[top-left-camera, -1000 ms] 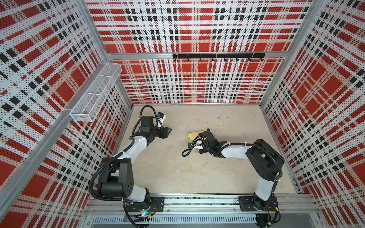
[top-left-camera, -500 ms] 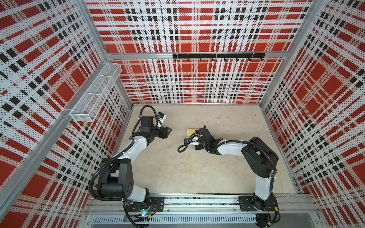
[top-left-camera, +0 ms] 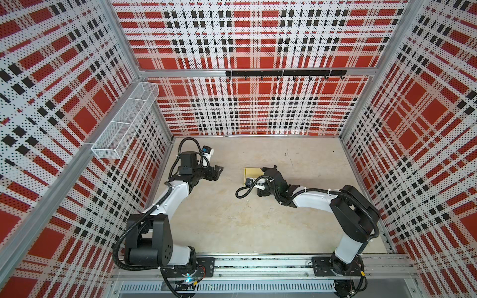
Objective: Fold the paper box
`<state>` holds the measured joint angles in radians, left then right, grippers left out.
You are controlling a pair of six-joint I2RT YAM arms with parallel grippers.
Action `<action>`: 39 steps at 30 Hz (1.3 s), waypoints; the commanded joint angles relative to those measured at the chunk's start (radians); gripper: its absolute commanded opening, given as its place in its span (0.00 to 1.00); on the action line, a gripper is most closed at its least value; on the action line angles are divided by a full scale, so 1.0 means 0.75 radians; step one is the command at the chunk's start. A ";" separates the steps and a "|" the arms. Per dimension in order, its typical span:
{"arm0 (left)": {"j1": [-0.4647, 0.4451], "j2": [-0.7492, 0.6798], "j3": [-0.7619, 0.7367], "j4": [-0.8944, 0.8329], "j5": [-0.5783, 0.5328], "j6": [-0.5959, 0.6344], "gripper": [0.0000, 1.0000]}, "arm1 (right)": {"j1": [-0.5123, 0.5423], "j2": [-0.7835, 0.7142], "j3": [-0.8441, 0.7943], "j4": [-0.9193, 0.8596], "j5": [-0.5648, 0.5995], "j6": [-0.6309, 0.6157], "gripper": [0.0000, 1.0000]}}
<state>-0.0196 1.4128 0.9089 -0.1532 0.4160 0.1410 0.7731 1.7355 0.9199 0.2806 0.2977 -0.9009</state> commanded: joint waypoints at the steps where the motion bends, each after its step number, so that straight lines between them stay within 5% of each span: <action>1: 0.044 -0.041 -0.023 0.032 -0.029 -0.005 0.87 | 0.001 -0.059 -0.091 0.271 0.212 0.045 1.00; 8: 0.099 -0.078 -0.063 0.032 0.018 0.078 0.96 | -0.098 -0.259 -0.262 0.299 0.258 0.242 1.00; 14: 0.114 -0.074 -0.069 0.051 -0.030 0.060 1.00 | -0.323 -0.493 -0.389 0.252 0.079 0.649 1.00; 21: 0.099 -0.050 -0.054 0.099 -0.073 0.015 1.00 | -0.588 -0.614 -0.523 0.264 -0.027 0.880 1.00; 29: 0.026 0.006 -0.107 0.271 -0.135 0.022 0.99 | -0.832 -0.596 -0.685 0.445 -0.116 0.979 1.00; 39: 0.000 0.055 -0.359 0.769 -0.157 -0.007 0.99 | -0.910 -0.366 -0.756 0.830 -0.190 1.051 1.00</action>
<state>-0.0086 1.4490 0.6537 0.2668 0.3218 0.1467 0.0937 1.4185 0.3782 0.7200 0.1913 -0.1425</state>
